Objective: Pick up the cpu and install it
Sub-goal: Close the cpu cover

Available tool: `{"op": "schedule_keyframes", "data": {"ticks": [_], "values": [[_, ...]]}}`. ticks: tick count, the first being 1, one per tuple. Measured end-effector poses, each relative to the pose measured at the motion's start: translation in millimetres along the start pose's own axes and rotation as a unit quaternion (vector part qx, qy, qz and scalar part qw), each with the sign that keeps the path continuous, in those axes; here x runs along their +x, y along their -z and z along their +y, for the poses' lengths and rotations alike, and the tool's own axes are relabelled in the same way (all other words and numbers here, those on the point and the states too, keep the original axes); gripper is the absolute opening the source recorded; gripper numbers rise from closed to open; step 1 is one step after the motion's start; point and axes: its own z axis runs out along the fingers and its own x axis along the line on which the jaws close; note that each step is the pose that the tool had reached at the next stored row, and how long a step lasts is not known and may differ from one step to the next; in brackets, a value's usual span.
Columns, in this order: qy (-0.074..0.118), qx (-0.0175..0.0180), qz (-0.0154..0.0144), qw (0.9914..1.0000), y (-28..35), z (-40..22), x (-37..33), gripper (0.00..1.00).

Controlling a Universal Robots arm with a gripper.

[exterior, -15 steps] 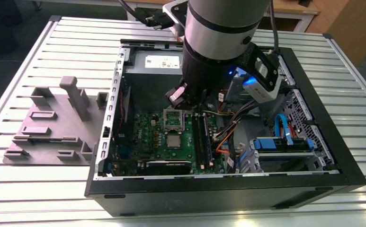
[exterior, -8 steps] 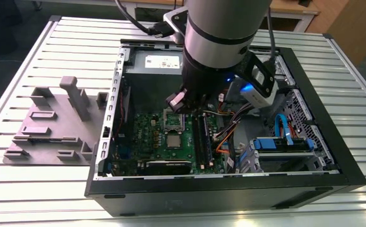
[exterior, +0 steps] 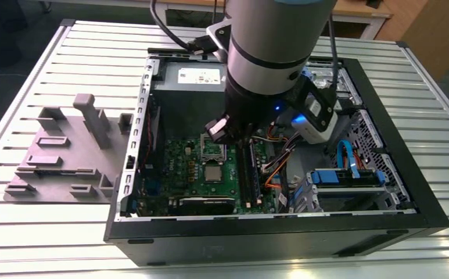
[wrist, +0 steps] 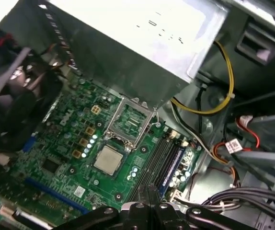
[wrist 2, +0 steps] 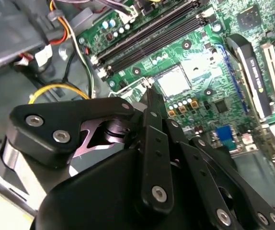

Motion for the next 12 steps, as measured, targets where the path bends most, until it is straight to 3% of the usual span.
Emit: {"op": "schedule_keyframes", "data": {"ticks": [2, 7, 12], "values": [[-0.011, 0.0010, -0.0016, 0.99994, -1.9, -0.2, 0.1, 0.10], [-0.018, -0.0007, -0.0040, 0.99984, -10.5, 0.1, 0.4, 0.10], [-0.019, -0.0002, -0.0040, 0.99981, -21.4, 10.6, -5.2, 0.10]]}}
